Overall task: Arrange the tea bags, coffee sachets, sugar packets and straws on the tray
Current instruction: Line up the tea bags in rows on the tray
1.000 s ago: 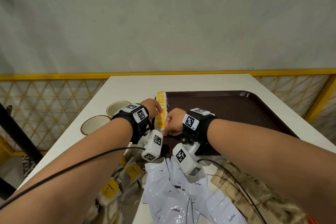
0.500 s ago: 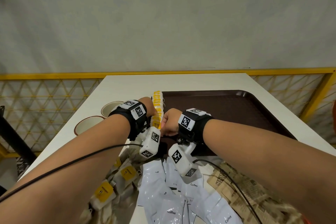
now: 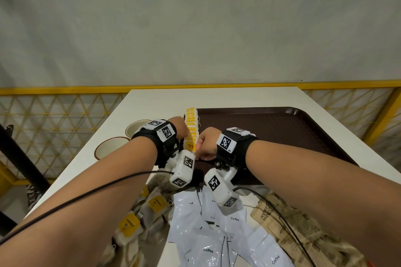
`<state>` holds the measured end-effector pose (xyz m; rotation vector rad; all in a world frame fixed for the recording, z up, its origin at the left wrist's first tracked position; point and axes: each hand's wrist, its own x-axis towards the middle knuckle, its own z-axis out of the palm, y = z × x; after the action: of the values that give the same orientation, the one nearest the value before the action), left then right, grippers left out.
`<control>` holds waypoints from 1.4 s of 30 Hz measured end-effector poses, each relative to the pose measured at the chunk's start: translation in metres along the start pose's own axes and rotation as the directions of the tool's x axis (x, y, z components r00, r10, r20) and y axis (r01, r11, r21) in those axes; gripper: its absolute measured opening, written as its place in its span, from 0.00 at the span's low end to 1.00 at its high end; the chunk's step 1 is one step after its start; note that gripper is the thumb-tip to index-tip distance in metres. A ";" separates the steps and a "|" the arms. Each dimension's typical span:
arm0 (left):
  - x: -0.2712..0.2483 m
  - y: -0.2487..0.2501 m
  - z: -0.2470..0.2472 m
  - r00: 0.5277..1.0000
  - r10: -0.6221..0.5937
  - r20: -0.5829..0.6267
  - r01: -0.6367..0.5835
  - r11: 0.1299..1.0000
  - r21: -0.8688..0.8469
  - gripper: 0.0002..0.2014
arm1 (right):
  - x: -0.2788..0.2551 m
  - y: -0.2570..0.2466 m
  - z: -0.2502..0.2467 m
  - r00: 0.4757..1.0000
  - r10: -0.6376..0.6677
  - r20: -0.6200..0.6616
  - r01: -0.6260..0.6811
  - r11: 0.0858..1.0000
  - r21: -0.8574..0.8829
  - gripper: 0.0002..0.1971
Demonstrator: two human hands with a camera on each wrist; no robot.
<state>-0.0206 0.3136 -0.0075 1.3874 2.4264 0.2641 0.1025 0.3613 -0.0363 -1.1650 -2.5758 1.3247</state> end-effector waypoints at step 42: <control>-0.081 -0.031 -0.021 0.991 0.120 -0.064 -0.136 0.891 -0.432 0.05 | -0.057 -0.020 0.007 0.982 -0.108 -0.157 0.150 0.946 0.287 0.10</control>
<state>-0.0154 0.2279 0.0170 1.3372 2.1216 0.8185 0.1297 0.3138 -0.0097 -0.9794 -2.2155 1.4785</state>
